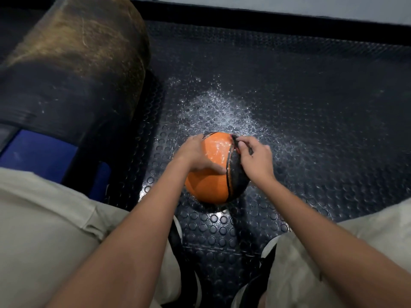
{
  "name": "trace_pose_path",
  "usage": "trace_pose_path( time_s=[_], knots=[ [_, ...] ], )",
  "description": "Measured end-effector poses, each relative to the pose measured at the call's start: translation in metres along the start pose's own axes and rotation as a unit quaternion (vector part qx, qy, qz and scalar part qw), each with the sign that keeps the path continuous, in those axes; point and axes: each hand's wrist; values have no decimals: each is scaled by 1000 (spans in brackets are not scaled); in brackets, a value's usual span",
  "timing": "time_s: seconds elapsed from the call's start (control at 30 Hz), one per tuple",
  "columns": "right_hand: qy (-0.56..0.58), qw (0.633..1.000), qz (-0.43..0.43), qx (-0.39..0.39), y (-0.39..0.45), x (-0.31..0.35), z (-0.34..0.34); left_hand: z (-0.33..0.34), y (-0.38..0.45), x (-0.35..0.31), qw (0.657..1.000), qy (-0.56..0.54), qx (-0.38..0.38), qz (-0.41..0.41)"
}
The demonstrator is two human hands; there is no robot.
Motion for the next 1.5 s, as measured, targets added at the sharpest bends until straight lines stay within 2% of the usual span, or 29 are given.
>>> trace_pose_path(
  time_s=[0.13, 0.23, 0.37, 0.43, 0.57, 0.6, 0.73, 0.8, 0.9, 0.97, 1.0, 1.07, 1.17, 1.23, 1.3, 1.4, 1.5],
  knots=[
    [48, 989, 134, -40, 5, -14, -5, 3, 5, -5, 1000, -1, 8, 13],
    [36, 995, 85, -35, 3, -4, 0, 0, 10, -6, 1000, 0, 25, 0],
    [-25, 999, -23, 25, -3, 9, 3, -6, 11, -3, 999, -7, 30, -16],
    [-2, 1000, -10, 17, -2, 3, 2, -5, 8, -3, 999, -17, 30, -13],
    [65, 987, 136, -58, 4, -5, -2, 2, 5, -9, 998, -53, 25, -9],
    [59, 985, 147, -67, 5, -3, 0, 3, 5, -9, 998, -64, 23, -10],
    [15, 998, 51, -27, -2, 12, 8, 0, 6, -13, 1000, -8, 18, 7],
    [-6, 1000, 23, 1, -3, 8, 5, -4, 4, -13, 1000, 15, 10, -21],
    [27, 995, 88, -24, -1, -5, -5, -3, 0, -10, 997, -11, 14, -72],
    [50, 986, 152, -50, 1, -10, -6, -1, -1, -7, 998, -27, 16, -62],
    [46, 985, 157, -57, 2, -10, -3, -2, -2, -6, 998, -27, 15, -53],
    [39, 991, 115, -52, 2, -2, 2, -5, -1, -4, 999, -34, 9, -39],
    [-16, 1000, 11, 13, -3, 18, 4, -9, -2, 0, 998, -55, -7, -29],
    [-39, 998, -38, 27, -3, 17, 5, -9, -2, 1, 997, -64, -10, -34],
    [-8, 1000, -1, 2, 1, 9, 3, -8, -3, 1, 997, -69, -7, -32],
    [46, 992, 111, -40, 6, 2, -1, -7, -3, -2, 998, -62, 1, -16],
    [12, 996, 83, -26, 2, 11, 1, -7, -1, -5, 998, -51, 16, -46]
  ],
)
Point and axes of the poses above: each hand's wrist, its own y-axis towards the middle knuckle, its own z-axis out of the palm, x = y × z, and after that the axes turned 8 degrees about z, right-handed
